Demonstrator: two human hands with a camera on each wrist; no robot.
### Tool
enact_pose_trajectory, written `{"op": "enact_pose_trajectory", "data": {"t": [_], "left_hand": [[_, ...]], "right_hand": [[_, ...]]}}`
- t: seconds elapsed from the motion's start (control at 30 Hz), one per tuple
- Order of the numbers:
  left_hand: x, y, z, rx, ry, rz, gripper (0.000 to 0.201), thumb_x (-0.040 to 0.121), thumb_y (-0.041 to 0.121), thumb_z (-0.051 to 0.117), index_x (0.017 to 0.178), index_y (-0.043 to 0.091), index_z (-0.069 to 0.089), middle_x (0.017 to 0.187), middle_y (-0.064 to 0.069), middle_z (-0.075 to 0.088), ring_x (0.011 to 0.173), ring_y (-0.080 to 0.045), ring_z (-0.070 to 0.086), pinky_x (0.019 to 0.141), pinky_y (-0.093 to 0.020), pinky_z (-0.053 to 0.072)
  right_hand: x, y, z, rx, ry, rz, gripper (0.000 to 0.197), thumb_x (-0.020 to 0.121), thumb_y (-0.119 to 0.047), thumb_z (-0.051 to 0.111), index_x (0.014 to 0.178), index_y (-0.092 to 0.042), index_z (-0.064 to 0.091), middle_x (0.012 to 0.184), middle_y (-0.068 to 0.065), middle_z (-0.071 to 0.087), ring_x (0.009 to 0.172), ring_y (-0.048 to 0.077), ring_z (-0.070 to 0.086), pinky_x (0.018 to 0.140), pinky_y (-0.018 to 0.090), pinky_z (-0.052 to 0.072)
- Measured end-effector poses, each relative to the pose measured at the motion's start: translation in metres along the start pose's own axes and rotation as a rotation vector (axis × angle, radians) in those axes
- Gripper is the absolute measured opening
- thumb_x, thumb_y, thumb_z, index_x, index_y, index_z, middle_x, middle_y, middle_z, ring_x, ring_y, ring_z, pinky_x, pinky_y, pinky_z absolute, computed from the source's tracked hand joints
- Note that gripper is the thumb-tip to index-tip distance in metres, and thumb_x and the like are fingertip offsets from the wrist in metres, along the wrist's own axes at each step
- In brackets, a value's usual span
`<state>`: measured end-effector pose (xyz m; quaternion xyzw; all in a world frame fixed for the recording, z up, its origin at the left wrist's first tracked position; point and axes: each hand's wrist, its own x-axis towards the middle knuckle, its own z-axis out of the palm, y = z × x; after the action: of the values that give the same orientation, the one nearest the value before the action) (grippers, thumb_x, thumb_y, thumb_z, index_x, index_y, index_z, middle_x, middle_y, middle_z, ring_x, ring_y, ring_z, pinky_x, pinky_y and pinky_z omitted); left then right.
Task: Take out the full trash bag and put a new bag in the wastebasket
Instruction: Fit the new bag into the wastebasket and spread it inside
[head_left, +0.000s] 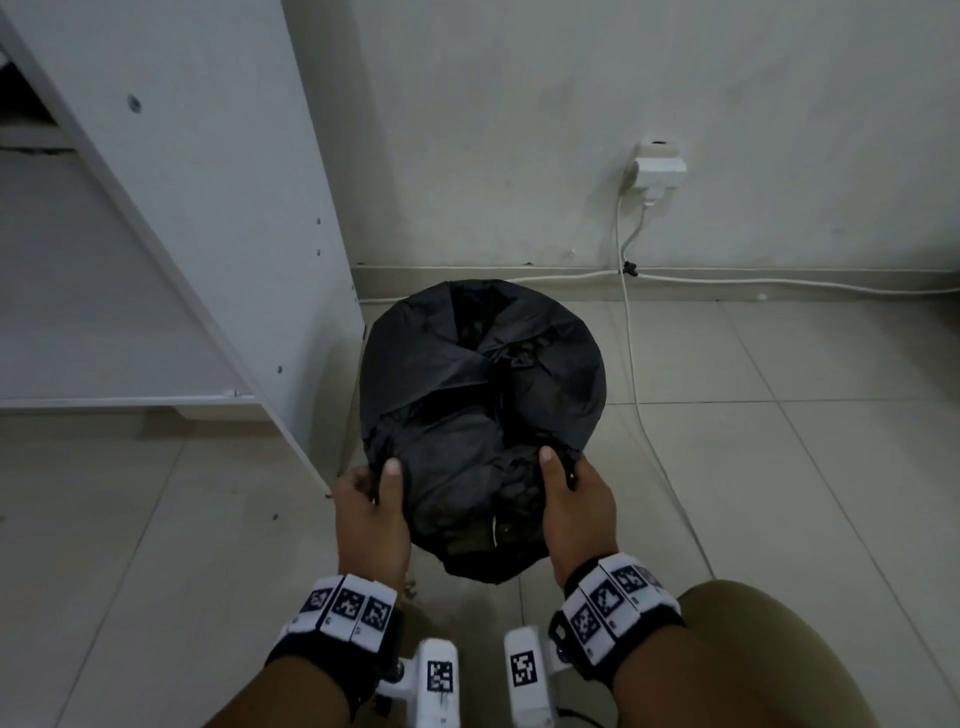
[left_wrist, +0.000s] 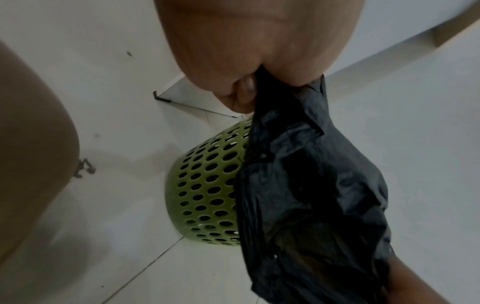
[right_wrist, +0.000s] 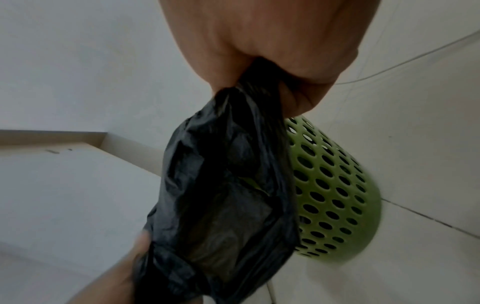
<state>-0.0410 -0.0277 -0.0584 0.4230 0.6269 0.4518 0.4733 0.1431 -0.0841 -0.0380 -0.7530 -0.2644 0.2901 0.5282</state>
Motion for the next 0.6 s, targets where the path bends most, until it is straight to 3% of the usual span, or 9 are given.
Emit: {"op": "enact_pose_trajectory", "data": {"t": [0.1,0.17,0.2,0.3,0.43,0.5,0.53,0.6], "left_hand": [[-0.006,0.001,-0.002,0.106,0.002,0.079,0.022,0.095,0.022,0.066,0.110,0.010,0.058,0.104,-0.005,0.066,0.095,-0.020,0.063,0.083,-0.035,0.050],[-0.003,-0.004,-0.004,0.026,0.046,-0.004,0.011,0.095,0.010,0.065,0.100,0.020,0.062,0.100,-0.002,0.067,0.095,-0.023,0.064,0.087,-0.037,0.052],[-0.002,-0.005,-0.004,-0.064,0.054,-0.067,0.017,0.095,0.005,0.062,0.095,0.022,0.063,0.100,-0.003,0.068,0.096,-0.026,0.066,0.089,-0.040,0.054],[0.002,-0.002,-0.002,-0.303,-0.028,-0.256,0.021,0.097,-0.004,0.051,0.103,0.011,0.064,0.103,-0.012,0.069,0.091,-0.028,0.065,0.081,-0.039,0.055],[-0.001,0.008,0.000,-0.407,-0.173,-0.331,0.026,0.099,0.001,0.043,0.098,0.016,0.063,0.090,-0.004,0.066,0.083,-0.021,0.061,0.077,-0.037,0.050],[-0.002,0.007,0.000,-0.465,-0.162,-0.372,0.026,0.100,0.006,0.044,0.097,0.018,0.066,0.086,-0.003,0.070,0.080,-0.021,0.060,0.072,-0.034,0.050],[-0.002,0.007,0.001,-0.514,-0.162,-0.389,0.024,0.101,0.011,0.045,0.102,0.017,0.069,0.090,-0.002,0.075,0.083,-0.023,0.063,0.074,-0.033,0.052],[-0.005,0.010,0.003,-0.620,-0.159,-0.418,0.027,0.102,0.023,0.050,0.123,0.016,0.066,0.113,-0.001,0.075,0.103,-0.025,0.069,0.091,-0.039,0.054]], "right_hand": [[-0.001,-0.002,-0.001,-0.016,0.084,0.011,0.036,0.092,-0.044,0.062,0.112,-0.014,0.061,0.105,-0.004,0.066,0.097,0.015,0.062,0.079,0.023,0.042],[-0.002,-0.003,0.001,0.048,0.124,0.087,0.038,0.088,-0.044,0.068,0.111,-0.016,0.055,0.102,-0.004,0.060,0.094,0.014,0.058,0.079,0.025,0.044],[-0.002,-0.004,0.002,0.086,0.127,0.114,0.041,0.087,-0.044,0.070,0.112,-0.015,0.055,0.101,-0.002,0.060,0.093,0.016,0.059,0.079,0.028,0.047],[0.000,-0.002,0.006,0.173,0.106,0.163,0.043,0.088,-0.043,0.068,0.117,-0.015,0.054,0.104,0.002,0.062,0.095,0.020,0.062,0.085,0.035,0.054],[0.001,0.000,0.011,0.147,0.048,0.151,0.034,0.094,-0.043,0.058,0.117,-0.018,0.056,0.104,-0.001,0.061,0.102,0.023,0.061,0.096,0.042,0.052],[0.001,-0.001,0.010,0.093,0.038,0.104,0.027,0.097,-0.041,0.054,0.111,-0.019,0.057,0.099,-0.004,0.060,0.101,0.022,0.061,0.089,0.037,0.051],[0.000,-0.002,0.009,0.062,0.036,0.079,0.027,0.098,-0.040,0.053,0.111,-0.016,0.057,0.097,-0.004,0.060,0.099,0.022,0.060,0.083,0.032,0.049],[-0.001,-0.003,0.008,0.012,0.039,0.047,0.030,0.099,-0.038,0.051,0.113,-0.012,0.058,0.096,-0.004,0.060,0.095,0.020,0.059,0.072,0.025,0.044]]}}
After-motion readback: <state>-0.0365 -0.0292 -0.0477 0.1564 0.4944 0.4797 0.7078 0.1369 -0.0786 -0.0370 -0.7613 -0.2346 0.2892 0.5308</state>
